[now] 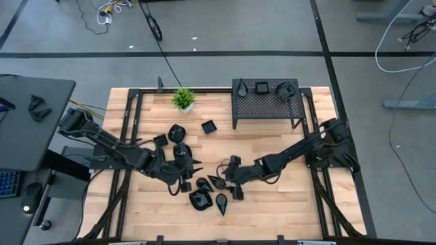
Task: Pick & Place Mini shaped plates
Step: Stack the black drop-shaped plate on top of the black drop-shaped plate on the shelf
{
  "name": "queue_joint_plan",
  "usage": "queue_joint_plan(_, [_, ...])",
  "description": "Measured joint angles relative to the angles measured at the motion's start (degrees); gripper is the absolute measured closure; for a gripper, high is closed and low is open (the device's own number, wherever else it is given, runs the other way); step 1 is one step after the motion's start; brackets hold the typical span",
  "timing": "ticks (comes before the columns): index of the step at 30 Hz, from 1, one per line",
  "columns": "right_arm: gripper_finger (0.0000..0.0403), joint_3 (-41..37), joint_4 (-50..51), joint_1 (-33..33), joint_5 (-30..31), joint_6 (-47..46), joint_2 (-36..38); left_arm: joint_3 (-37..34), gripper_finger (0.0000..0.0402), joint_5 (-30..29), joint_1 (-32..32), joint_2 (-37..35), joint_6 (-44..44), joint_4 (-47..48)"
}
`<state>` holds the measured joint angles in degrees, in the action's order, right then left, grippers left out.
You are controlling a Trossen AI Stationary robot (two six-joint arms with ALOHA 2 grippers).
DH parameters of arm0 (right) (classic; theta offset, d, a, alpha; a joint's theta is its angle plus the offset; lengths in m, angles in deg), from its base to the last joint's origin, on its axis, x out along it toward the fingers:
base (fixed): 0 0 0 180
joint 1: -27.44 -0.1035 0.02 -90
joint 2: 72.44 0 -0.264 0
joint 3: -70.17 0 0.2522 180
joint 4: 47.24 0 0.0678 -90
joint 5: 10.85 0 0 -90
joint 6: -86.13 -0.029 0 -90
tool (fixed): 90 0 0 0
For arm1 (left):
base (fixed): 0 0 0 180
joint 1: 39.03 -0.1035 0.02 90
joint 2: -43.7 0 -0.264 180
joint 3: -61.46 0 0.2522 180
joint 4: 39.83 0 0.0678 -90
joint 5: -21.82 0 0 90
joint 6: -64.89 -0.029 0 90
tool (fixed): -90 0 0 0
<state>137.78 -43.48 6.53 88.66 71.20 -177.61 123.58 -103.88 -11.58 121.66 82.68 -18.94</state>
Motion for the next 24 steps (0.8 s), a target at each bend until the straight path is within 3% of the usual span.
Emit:
queue_joint_plan(6, [0.0101, 0.0, 1.8, -4.7, 1.7, 4.4, -1.2, 0.0, 0.0298, 0.0, 1.3, 0.0, 1.2, -0.2])
queue_joint_plan(10, [0.0097, 0.0, 3.3, -5.2, 5.5, 2.0, -1.6, 0.0, 0.0298, -0.2, 2.2, 0.0, 3.3, -0.7])
queue_joint_plan(16, [0.0092, 0.0, 3.1, -5.4, 5.5, -0.6, -3.5, 0.0, 0.0298, -0.7, 3.4, 0.0, 4.5, -3.3])
queue_joint_plan(24, [0.0116, 0.1, 1.1, -6.8, 6.8, 0.9, -6.6, 0.0, 0.0298, -4.6, 4.4, 0.0, 4.5, -7.9])
